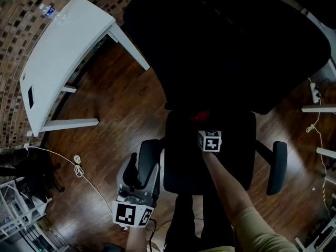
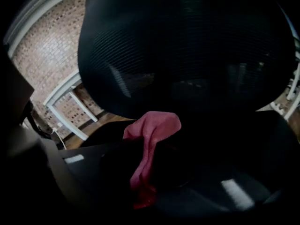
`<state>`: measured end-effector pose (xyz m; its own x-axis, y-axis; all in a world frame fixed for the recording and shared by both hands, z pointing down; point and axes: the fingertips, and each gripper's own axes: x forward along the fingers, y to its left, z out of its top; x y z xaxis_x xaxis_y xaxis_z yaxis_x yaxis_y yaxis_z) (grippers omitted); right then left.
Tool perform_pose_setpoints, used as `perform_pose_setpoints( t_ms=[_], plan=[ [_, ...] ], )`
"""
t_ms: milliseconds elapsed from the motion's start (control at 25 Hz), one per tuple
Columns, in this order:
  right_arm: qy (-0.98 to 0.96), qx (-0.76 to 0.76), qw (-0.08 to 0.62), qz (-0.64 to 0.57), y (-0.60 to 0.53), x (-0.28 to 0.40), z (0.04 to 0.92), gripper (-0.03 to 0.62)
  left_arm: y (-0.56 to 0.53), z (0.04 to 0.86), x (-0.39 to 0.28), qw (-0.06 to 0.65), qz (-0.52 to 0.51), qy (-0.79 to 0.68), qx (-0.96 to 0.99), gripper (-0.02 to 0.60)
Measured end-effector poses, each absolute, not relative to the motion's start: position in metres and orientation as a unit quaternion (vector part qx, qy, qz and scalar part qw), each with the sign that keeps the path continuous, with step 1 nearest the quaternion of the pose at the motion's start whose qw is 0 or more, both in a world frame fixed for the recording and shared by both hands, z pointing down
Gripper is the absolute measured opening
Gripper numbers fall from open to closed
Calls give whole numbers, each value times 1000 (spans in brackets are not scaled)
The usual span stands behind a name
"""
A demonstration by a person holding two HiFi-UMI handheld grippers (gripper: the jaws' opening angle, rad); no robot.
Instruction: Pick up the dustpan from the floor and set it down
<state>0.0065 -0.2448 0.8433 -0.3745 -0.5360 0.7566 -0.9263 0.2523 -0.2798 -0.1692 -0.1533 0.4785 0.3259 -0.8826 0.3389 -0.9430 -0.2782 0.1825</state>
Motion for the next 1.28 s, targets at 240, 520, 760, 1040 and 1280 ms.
perform_pose_setpoints(
  t_ms=[240,520,760,1040,1280],
  plan=[
    [-646,596,367,305,-253,199,838,81,-165,483,-130,174,93,-541,818,258],
    [-597,637,377,311,-237,255,823,81,-156,504,-109,182,118,-512,831,258],
    [-754,471,206,410,-230,36,806,83,-156,498,-107,175,113,-510,834,258],
    [-818,337,199,421,-203,-132,804,84,-151,502,-123,174,126,-517,829,252],
    [-790,384,325,350,-196,-25,827,84,-164,501,-79,173,96,-479,855,252]
  ],
)
